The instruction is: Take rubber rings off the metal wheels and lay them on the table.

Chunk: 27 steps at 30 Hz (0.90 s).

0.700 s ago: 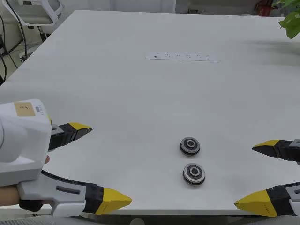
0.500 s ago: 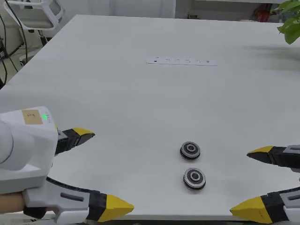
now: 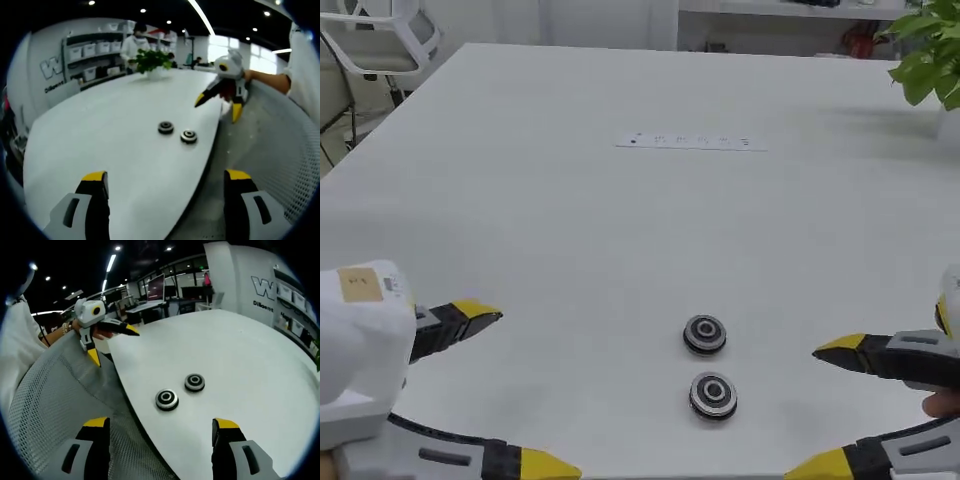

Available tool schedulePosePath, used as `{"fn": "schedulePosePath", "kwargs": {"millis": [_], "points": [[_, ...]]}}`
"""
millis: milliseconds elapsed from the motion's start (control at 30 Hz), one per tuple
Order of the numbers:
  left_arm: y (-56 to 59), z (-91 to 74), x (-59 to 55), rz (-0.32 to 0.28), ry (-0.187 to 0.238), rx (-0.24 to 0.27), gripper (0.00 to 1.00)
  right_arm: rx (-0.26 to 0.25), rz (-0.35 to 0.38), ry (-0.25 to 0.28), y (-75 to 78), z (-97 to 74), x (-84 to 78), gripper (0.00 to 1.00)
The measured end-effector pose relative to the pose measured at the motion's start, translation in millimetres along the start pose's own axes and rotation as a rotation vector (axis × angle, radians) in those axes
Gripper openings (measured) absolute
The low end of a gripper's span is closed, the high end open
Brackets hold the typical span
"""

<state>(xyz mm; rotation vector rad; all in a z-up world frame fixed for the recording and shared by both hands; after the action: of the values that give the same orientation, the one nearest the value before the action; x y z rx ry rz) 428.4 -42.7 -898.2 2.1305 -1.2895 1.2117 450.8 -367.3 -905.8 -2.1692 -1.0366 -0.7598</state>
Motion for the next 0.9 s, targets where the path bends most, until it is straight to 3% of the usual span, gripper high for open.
{"fn": "schedulePosePath", "kwargs": {"millis": [267,500,900], "points": [[2.9,1.8,0.5,0.029,-0.04,-0.005,0.97,0.007,-0.015,-0.033,-2.7,-0.2,-5.0,0.84],[0.0,-0.9,1.6,-0.014,-0.009,0.027,0.94,0.008,-0.002,-0.004,-0.9,-1.8,-4.1,0.83],[0.8,-1.6,5.5,-0.042,0.061,0.008,0.93,-0.012,0.01,0.053,1.8,-4.8,0.1,0.8]]}}
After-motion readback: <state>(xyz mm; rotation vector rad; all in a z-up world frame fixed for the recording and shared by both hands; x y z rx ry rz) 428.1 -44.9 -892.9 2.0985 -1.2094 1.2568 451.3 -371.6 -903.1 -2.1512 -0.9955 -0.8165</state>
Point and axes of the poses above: the centre of the closed fingertips' face, and the gripper's own axes: z roughly forward along the fingers, y roughly to its right, x roughly out of its top, the point moved 10 cm from there along -z, roughly backward along the fingers, and after that the axes turned 9 degrees about z, right-handed, at the moved point
